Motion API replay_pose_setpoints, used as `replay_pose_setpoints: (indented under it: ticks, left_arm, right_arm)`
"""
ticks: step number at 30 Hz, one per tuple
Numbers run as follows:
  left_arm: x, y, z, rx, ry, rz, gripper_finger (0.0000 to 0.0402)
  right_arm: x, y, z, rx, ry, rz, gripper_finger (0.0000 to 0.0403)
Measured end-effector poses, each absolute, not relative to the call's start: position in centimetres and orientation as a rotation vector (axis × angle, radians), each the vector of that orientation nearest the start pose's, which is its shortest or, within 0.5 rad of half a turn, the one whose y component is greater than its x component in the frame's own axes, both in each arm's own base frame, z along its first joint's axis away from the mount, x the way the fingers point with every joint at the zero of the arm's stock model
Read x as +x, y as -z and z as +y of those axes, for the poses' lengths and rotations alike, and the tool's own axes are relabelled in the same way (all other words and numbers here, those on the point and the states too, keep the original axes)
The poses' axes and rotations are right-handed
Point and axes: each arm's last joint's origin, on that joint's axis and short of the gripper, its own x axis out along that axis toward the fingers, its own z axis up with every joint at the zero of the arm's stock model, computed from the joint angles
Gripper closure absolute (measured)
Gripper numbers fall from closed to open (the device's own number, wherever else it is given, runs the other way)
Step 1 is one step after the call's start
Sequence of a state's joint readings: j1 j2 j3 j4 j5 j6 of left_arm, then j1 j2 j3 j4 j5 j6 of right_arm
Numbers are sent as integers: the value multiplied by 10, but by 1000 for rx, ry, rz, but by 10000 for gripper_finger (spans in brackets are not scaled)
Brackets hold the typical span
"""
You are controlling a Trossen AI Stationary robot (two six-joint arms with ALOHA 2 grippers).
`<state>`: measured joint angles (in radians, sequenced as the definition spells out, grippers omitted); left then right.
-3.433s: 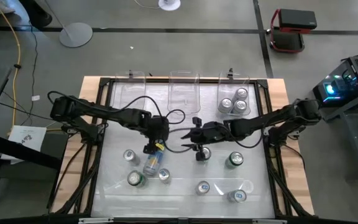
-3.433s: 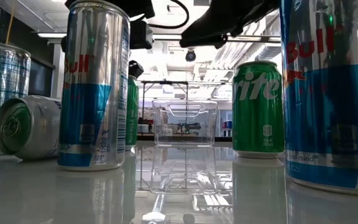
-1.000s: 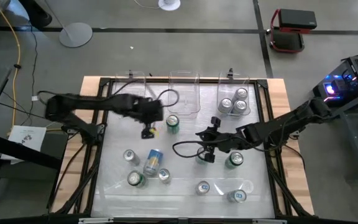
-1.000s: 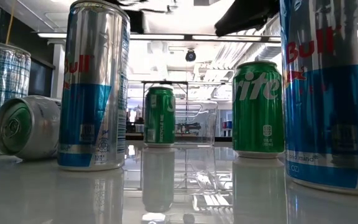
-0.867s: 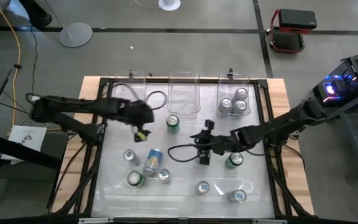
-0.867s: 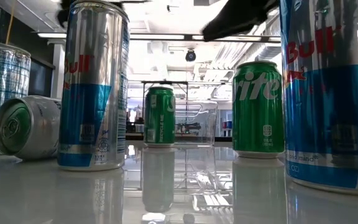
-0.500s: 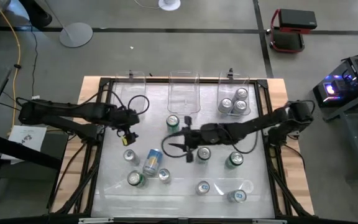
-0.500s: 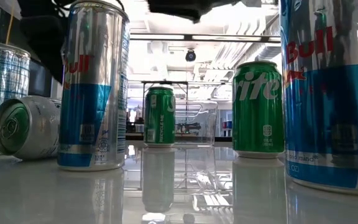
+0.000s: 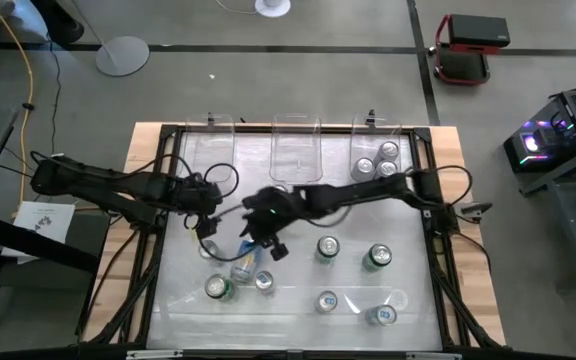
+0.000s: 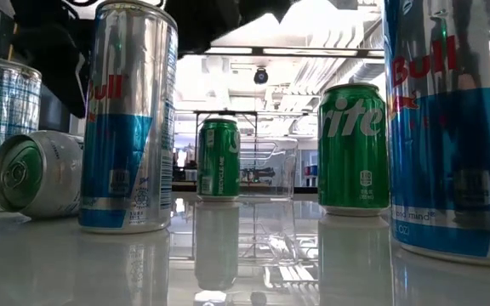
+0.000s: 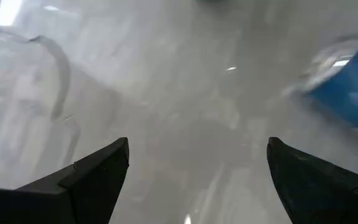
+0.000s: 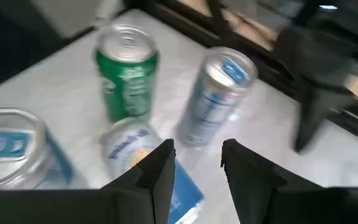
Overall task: Sort soda cans
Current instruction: Put the blue-white soda can into the right transparent bin
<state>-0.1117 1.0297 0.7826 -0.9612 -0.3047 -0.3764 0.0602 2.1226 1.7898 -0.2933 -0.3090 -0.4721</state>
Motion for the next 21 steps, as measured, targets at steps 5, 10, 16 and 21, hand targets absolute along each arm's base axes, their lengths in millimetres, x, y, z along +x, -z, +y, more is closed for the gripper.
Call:
replay_pose_setpoints:
  ticks: [5,10,16,21]
  left_arm:
    - [160,-238,-7,-52,-512,1168,46]
    - [156,-238,-6,-72,-560,1187,46]
    - [154,-238,-6,-89,-572,1184,46]
    - [155,-238,-5,-92,-575,1183,46]
  right_arm:
    - [507,-239,22,-331,-680,622,249]
    - [524,-218,14,-346,-728,694,168]
    - [531,-189,16,-366,-850,723,88]
    - [533,-176,18,-375,-917,691,77]
